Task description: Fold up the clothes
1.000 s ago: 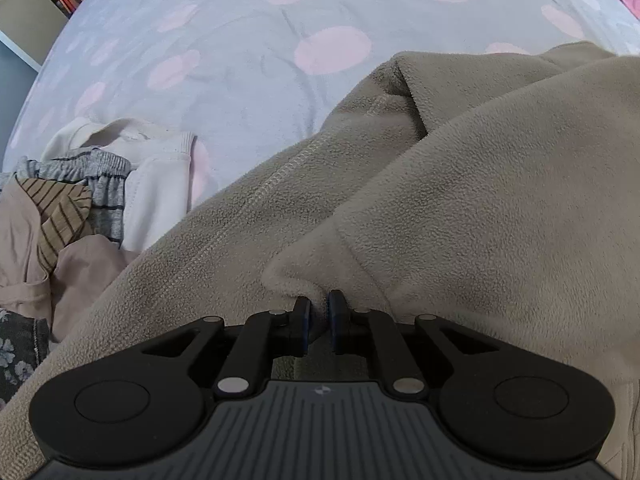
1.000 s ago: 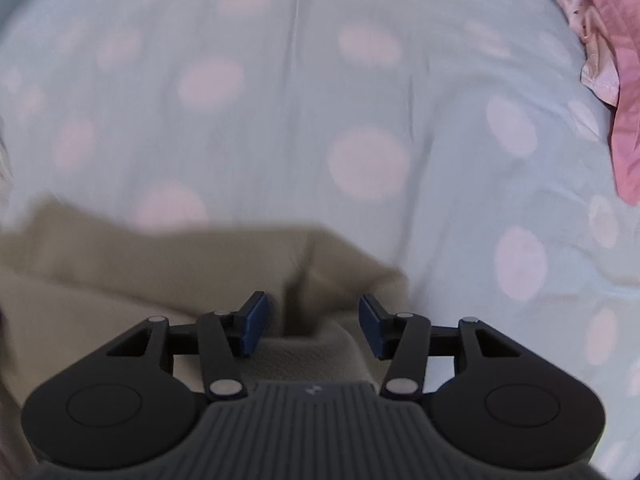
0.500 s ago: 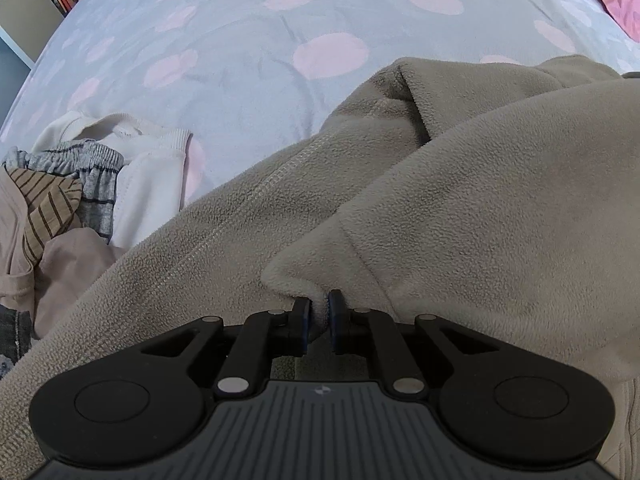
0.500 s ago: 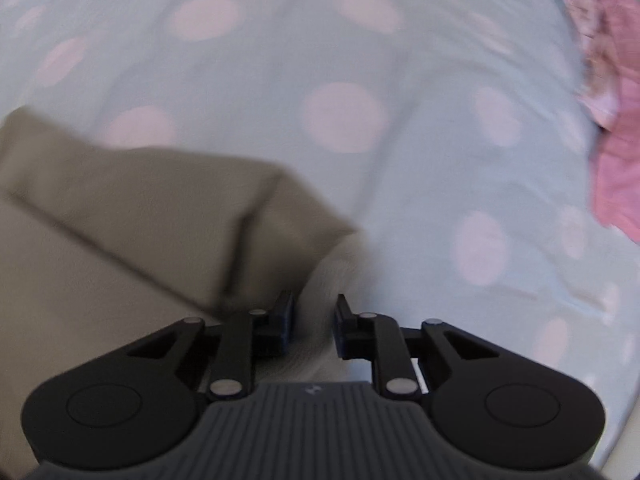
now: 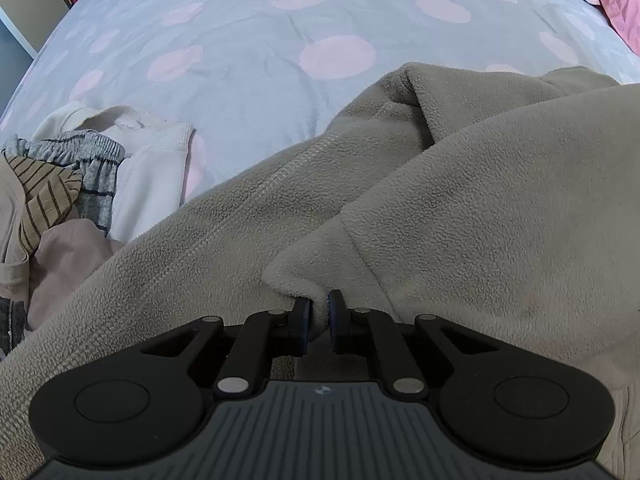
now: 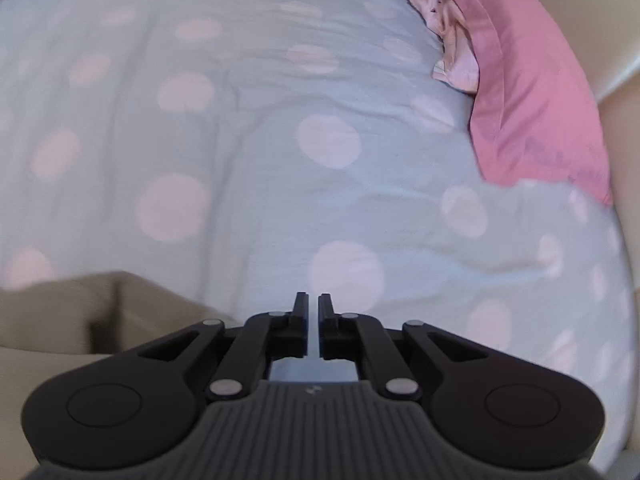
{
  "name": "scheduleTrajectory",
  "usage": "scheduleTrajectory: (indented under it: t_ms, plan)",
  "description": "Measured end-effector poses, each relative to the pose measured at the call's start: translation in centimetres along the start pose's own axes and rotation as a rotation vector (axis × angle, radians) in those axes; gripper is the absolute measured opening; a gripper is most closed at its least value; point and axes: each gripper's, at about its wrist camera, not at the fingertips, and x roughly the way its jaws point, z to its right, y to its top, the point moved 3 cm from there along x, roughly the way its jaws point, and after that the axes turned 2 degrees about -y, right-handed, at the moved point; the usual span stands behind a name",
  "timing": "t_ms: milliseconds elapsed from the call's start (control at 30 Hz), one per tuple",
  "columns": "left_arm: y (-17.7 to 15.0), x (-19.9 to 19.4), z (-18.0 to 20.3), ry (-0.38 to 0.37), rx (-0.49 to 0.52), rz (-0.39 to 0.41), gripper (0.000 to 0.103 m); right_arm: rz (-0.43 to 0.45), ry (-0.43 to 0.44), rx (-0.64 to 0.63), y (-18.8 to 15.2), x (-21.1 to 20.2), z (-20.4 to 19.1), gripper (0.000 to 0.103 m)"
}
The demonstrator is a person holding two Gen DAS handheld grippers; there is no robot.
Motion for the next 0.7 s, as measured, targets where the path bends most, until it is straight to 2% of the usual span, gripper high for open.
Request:
scheduleTrajectory:
  t_ms: [133, 233, 333, 400, 500, 567, 633, 700]
  plan:
    - [-0.4, -1.4, -0.3, -0.009, -0.005, 0.039, 0.008, 0.088, 0.146, -0.009, -4.1, -2.9, -1.1, 0.012]
    - [-0.3, -3.4, -0.9, -0.011, -0.043, 0.086, 0.014, 0.169, 0.247, -0.065, -7.4, -5.2, -3.4, 0.017]
    - [-0.1, -6.3, 0.0, -0.02, -0.058, 0.169, 0.018, 0.275, 0.311, -0.13, -10.5, -7.8, -6.5, 0.018]
    - [0.5, -7.4, 1.2, -0.038, -0.027, 0.241, 0.019, 0.351, 0.342, -0.122, -12.2, -9.1, -8.1, 0.018]
    - [1.1, -8.5, 3.8, -0.077, 0.026, 0.346, 0.019, 0.476, 0.346, -0.069, -14.3, -9.7, -10.1, 0.018]
    - [1.2, -8.4, 5.9, -0.074, 0.021, 0.394, 0.019, 0.531, 0.314, -0.012, -15.3, -8.9, -11.1, 0.018]
    - [1.3, -7.1, 7.6, -0.09, 0.004, 0.401, 0.019, 0.546, 0.264, 0.06, -16.0, -7.2, -11.8, 0.018]
    - [1.3, -5.5, 9.1, -0.108, -0.01, 0.395, 0.019, 0.498, 0.255, 0.132, -17.0, -5.5, -12.6, 0.019]
